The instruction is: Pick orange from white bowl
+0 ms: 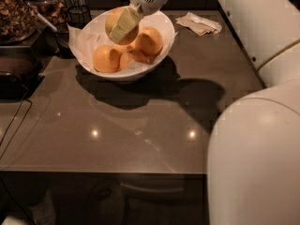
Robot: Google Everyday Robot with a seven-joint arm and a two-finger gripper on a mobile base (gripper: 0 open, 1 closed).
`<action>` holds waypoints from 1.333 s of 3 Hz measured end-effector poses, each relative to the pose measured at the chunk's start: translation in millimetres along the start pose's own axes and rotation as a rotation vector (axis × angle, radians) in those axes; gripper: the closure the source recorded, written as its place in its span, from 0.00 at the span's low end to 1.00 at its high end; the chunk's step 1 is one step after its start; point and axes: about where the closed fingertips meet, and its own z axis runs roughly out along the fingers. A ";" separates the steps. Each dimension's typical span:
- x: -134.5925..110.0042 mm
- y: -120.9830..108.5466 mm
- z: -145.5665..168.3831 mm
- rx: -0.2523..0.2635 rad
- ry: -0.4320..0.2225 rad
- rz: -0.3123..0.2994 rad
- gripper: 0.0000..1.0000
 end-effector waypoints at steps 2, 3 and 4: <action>8.7 30.9 -7.7 -0.021 -0.050 -0.032 1.00; -2.8 41.6 -24.1 0.051 -0.034 -0.009 1.00; -3.7 78.2 -41.5 0.129 -0.032 0.033 1.00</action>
Offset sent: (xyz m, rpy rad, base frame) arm -0.0192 0.0058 0.0127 -0.0047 -0.0401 0.0403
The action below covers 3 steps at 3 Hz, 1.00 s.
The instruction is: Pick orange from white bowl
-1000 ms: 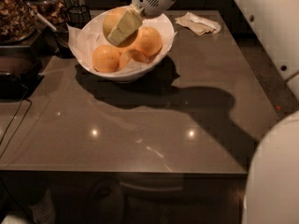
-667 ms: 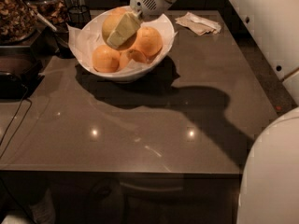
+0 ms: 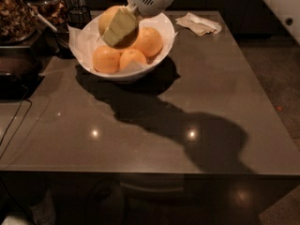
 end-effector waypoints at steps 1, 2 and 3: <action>12.2 27.7 -18.0 0.075 0.006 0.040 1.00; 27.9 49.4 -35.0 0.131 -0.002 0.082 1.00; 43.4 63.0 -46.9 0.166 -0.001 0.101 1.00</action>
Offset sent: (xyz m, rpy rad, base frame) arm -0.0963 -0.0425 -0.0022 0.0007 -0.0500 -0.2445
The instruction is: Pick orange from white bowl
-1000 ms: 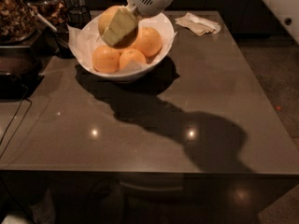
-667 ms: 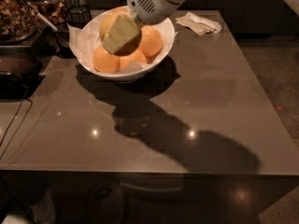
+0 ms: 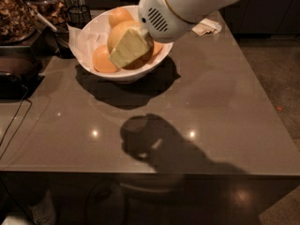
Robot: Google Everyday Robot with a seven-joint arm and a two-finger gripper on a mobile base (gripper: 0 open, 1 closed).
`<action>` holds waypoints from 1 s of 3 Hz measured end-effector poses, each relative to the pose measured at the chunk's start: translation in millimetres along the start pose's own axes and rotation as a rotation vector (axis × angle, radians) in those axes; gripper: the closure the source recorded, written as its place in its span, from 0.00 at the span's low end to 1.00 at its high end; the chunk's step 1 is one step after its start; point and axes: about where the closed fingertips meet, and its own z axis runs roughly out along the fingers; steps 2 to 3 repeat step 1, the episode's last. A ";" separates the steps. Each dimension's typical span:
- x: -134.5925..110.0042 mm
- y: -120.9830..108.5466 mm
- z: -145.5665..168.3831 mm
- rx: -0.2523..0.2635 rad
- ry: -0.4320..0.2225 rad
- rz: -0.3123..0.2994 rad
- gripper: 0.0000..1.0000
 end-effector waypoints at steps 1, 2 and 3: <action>1.7 0.3 -0.1 0.001 0.003 0.001 1.00; 1.7 0.3 -0.1 0.001 0.003 0.001 1.00; 1.7 0.3 -0.1 0.001 0.003 0.001 1.00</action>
Offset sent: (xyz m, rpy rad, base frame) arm 0.0000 0.0000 0.0000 0.0000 0.0000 0.0000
